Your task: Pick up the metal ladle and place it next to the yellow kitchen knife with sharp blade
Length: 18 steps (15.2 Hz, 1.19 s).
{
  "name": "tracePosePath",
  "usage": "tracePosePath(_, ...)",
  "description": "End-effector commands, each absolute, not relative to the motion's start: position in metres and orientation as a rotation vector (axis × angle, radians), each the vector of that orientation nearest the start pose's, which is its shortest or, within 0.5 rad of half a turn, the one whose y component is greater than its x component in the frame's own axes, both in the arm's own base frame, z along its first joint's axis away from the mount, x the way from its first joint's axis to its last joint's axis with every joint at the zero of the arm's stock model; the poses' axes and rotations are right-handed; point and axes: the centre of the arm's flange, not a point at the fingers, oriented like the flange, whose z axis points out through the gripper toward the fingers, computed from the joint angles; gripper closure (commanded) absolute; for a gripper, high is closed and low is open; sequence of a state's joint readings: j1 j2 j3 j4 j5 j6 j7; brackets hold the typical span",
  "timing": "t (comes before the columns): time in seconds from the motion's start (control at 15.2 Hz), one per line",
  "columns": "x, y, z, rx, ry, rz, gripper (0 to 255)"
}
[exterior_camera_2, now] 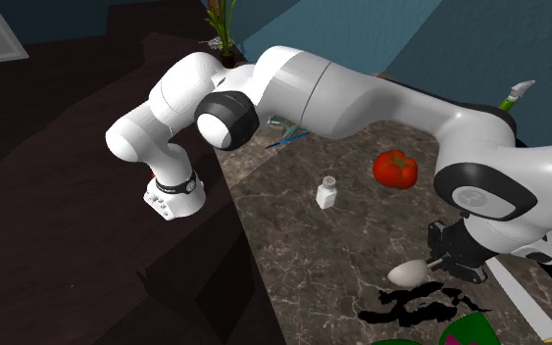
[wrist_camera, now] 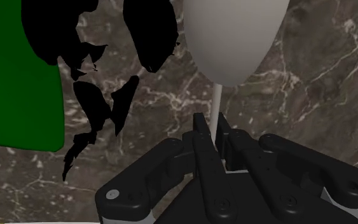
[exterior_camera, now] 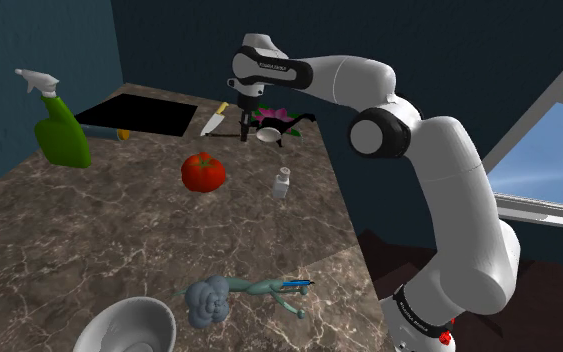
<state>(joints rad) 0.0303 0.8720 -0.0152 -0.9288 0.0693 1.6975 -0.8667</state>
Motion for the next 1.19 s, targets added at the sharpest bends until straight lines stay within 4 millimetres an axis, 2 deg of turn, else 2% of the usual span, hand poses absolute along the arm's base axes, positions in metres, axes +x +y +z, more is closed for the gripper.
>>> tracePosePath(0.0,0.764,0.022,0.349,-2.760,-1.288,0.110,255)
tracePosePath(0.07,0.764,0.022,0.349,-2.760,-1.288,0.110,255)
tracePosePath(0.13,0.764,0.022,0.349,-2.760,-1.288,0.110,0)
tracePosePath(0.46,0.764,0.022,0.349,-2.760,-1.288,0.110,0)
tracePosePath(0.73,0.769,0.019,0.399,-2.760,-1.288,0.110,0)
tracePosePath(1.12,0.769,0.019,0.399,-2.760,-1.288,0.110,0)
